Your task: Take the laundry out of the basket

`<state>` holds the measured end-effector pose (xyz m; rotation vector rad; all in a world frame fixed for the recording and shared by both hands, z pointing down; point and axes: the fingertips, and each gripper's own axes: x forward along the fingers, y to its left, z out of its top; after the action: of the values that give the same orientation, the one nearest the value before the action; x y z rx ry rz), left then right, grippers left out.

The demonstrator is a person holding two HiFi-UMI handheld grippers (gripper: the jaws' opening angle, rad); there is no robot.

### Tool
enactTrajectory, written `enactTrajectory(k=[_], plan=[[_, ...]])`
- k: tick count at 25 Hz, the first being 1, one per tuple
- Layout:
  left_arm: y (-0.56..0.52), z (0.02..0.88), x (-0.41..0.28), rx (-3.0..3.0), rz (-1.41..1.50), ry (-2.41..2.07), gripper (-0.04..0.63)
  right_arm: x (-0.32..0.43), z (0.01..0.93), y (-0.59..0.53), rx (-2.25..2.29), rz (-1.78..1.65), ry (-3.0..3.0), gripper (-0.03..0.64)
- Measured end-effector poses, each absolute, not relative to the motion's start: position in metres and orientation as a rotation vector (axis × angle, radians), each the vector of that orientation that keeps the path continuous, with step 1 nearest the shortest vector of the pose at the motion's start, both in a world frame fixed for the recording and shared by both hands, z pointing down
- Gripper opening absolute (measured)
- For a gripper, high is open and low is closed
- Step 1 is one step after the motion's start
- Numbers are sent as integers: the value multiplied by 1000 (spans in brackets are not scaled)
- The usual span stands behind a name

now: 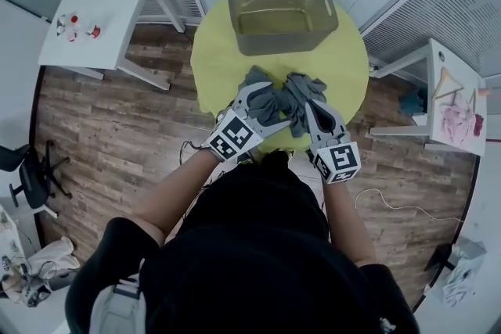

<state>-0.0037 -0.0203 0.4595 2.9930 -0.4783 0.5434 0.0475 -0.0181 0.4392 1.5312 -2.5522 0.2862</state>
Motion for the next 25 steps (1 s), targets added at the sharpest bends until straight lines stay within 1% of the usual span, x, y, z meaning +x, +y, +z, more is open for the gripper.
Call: enactTrajectory(k=[7, 12, 13, 15, 18, 24, 25], plan=[[5, 405, -13, 3046, 275, -521, 408, 36, 396, 5, 1485, 240, -2635, 23], [14, 384, -24, 3046, 199, -627, 392, 25, 381, 11, 1418, 221, -2698, 23], [15, 381, -25, 3043, 185, -653, 380, 22, 377, 13, 1392, 208, -2713, 23], [18, 375, -27, 3033, 163, -703, 335, 20, 369, 17, 1338, 178, -2737, 23], [26, 365, -27, 3022, 132, -780, 241, 21, 360, 25, 1278, 151, -2774, 23], [43, 346, -19, 3028, 112, -918, 141, 30, 348, 41, 1209, 154, -2830, 21], [46, 344, -17, 3019, 100, -943, 113, 32, 346, 44, 1197, 152, -2838, 21]])
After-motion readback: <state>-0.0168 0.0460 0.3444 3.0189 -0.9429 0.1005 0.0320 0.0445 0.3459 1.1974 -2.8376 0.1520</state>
